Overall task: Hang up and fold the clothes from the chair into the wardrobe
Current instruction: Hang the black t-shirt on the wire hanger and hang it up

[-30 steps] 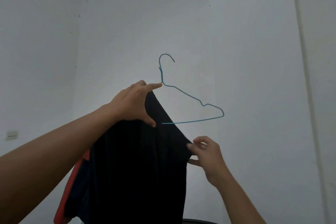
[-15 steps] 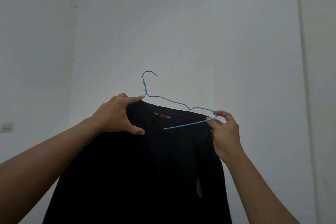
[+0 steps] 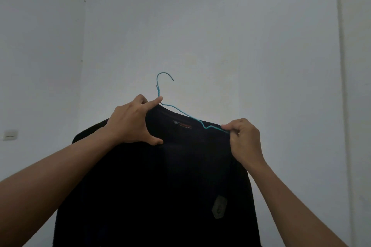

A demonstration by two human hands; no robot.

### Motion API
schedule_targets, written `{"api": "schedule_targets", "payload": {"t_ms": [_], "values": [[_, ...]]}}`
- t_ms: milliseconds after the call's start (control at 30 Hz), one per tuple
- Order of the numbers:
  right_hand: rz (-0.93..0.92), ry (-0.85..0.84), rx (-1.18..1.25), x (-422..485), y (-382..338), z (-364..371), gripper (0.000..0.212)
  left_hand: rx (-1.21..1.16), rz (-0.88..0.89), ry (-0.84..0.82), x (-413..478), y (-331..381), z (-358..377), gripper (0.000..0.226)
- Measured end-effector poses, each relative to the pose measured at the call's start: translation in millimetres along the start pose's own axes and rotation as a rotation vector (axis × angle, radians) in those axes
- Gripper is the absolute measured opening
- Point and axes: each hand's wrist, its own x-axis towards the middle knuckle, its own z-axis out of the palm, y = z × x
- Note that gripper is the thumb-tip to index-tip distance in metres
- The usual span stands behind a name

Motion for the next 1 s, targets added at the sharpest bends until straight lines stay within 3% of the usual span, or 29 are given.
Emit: {"api": "schedule_targets", "payload": {"t_ms": [200, 400, 500, 567, 633, 700, 833, 900, 1000], "values": [[0.108, -0.065, 0.051, 9, -10, -3, 0.027, 0.114, 0.039, -0.009, 1, 13, -1, 0.139], [-0.079, -0.059, 0.190, 9, -51, 21, 0.018, 0.058, 0.028, -0.039, 14, 42, 3, 0.140], [-0.135, -0.224, 0.261, 8, -59, 27, 0.013, 0.001, 0.022, -0.014, 18, 47, 2, 0.132], [-0.199, -0.327, 0.118, 9, -51, 21, 0.013, -0.059, 0.002, 0.001, 17, 42, 2, 0.129], [-0.340, -0.236, -0.133, 12, -36, 14, 0.021, -0.182, -0.024, 0.018, 14, 35, 3, 0.127], [-0.438, -0.180, -0.213, 13, -24, 7, 0.042, -0.350, -0.029, 0.028, 15, 32, 4, 0.123], [-0.419, -0.431, -0.307, 15, -18, -4, 0.114, -0.531, 0.012, 0.061, 18, 40, 5, 0.107], [-0.503, -0.394, -0.508, 14, -18, -3, 0.120, -0.574, 0.033, 0.081, 20, 45, 5, 0.100], [-0.567, -0.284, -0.585, 14, -18, -5, 0.111, -0.615, 0.036, 0.093, 23, 49, 2, 0.089]]}}
